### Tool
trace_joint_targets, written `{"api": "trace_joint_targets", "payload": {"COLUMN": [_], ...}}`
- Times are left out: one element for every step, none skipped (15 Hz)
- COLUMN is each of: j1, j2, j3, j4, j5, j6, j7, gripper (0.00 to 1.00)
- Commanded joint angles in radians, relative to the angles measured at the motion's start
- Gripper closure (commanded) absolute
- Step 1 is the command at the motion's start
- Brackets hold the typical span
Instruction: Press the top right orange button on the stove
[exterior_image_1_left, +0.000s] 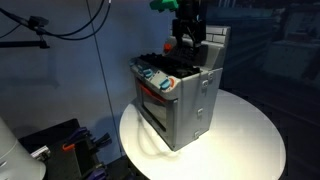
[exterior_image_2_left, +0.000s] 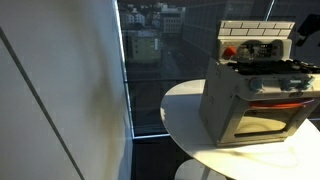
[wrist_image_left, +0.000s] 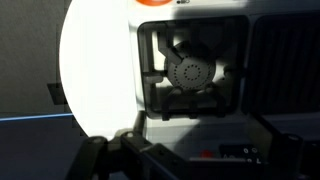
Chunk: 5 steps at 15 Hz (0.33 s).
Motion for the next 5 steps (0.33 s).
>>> {"api": "trace_joint_targets", "payload": {"j1": [-0.007, -0.002, -0.002, -0.002, -0.002], "j2": [-0.025, -0.005, -0.006, -0.007, -0.007], "j3": [-0.004, 0.0, 0.0, -0.001, -0.001], "j4": [-0.002, 0.003, 0.003, 0.003, 0.003], "j5": [0.019, 0.0, 0.0, 0.0, 0.0], "j6": [-0.056, -0.028, -0.033, -0.035, -0.036], "j7": [-0.028, -0.003, -0.003, -0.003, -0.004], "gripper": [0.0, 0.0, 0.0, 0.0, 0.0]}}
